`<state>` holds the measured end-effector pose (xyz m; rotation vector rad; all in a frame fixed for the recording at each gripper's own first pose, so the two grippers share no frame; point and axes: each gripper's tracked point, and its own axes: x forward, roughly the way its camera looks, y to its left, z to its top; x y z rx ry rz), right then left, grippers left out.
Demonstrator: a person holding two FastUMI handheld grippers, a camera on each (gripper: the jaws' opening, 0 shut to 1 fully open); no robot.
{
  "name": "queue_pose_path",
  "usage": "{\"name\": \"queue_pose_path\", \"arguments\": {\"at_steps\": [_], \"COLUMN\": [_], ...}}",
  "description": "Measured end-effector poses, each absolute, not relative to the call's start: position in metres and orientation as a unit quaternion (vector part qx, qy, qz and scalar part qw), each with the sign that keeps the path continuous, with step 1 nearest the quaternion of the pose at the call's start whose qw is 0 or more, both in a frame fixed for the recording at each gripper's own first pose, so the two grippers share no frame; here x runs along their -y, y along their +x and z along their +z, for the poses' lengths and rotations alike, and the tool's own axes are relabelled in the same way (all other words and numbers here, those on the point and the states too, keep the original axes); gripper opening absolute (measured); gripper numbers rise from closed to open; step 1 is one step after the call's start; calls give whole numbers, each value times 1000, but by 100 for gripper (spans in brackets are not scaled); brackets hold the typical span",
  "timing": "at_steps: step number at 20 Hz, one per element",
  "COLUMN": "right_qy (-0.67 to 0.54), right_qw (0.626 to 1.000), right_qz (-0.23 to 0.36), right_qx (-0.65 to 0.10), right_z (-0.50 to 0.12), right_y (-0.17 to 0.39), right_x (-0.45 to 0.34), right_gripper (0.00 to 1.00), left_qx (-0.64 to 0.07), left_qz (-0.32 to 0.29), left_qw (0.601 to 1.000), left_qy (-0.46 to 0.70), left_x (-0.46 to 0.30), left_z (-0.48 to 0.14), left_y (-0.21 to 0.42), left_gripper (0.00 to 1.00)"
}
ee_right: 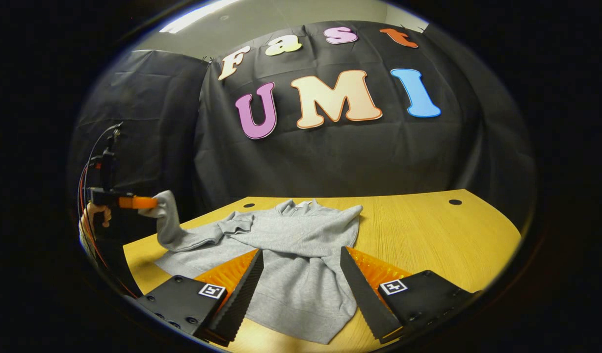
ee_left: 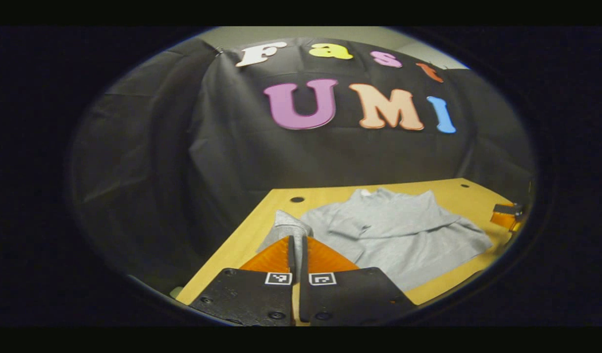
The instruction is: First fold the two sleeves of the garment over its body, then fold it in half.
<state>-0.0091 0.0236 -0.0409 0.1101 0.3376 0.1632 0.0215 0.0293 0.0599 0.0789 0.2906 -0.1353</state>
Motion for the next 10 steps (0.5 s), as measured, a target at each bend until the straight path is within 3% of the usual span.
{"name": "queue_pose_path", "arguments": {"at_steps": [10], "right_qy": [63], "right_qw": [975], "right_qz": [86], "right_qx": [-193], "right_z": [-56], "right_y": [-9], "right_x": [-12], "right_gripper": [98], "left_qx": [-130], "left_qz": [-253], "left_qw": [958], "left_qy": [23], "left_x": [200], "left_z": [70], "left_y": [100], "left_gripper": [0]}}
